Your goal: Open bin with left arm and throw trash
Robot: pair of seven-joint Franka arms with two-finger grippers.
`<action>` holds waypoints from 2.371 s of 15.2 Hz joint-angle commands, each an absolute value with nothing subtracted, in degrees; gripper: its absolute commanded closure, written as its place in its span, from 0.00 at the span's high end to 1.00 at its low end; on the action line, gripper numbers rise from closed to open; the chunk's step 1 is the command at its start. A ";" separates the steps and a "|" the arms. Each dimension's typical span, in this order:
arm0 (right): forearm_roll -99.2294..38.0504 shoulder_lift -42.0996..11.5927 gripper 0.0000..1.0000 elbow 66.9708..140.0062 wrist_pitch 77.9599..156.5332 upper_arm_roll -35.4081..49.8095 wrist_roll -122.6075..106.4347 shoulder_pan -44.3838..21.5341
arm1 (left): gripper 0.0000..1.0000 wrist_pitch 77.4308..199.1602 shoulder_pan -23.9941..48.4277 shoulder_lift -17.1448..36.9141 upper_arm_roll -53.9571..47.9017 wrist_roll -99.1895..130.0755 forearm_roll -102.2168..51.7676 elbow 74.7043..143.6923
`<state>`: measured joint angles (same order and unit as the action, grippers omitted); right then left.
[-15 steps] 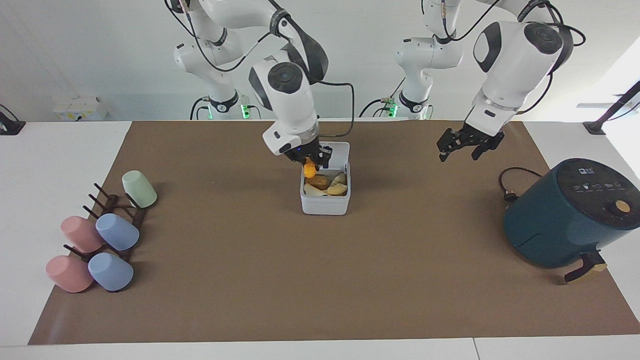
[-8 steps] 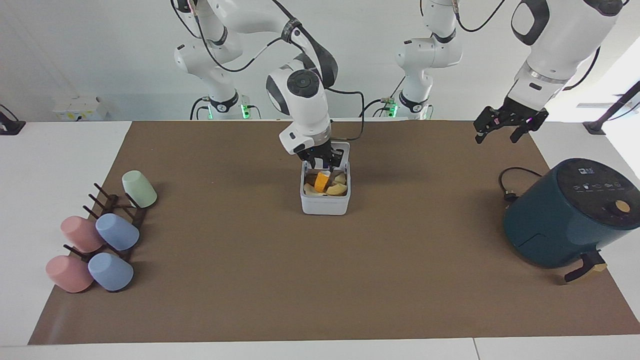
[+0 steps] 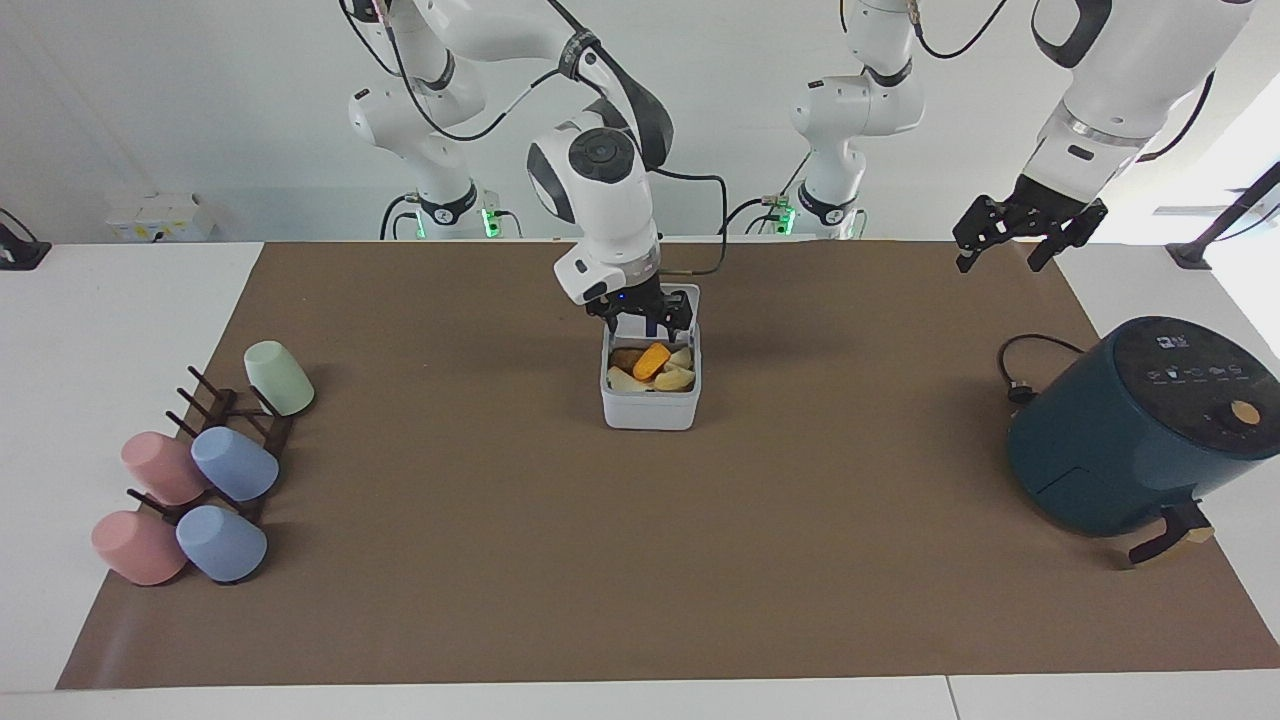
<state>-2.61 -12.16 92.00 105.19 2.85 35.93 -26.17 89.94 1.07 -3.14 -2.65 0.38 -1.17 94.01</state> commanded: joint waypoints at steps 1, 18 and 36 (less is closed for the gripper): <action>0.59 -11.52 1.00 84.31 94.26 2.73 26.66 -21.99 | 1.00 88.51 0.70 -2.81 -3.08 0.53 0.00 92.99; 4.75 -1.05 1.00 91.14 86.20 1.58 -0.09 -0.88 | 1.00 88.33 -0.44 -3.16 -3.08 -0.53 1.41 93.08; 3.78 0.09 1.00 92.73 84.20 0.35 -1.32 -0.88 | 1.00 88.51 -0.35 -3.25 -3.08 -4.83 1.32 92.90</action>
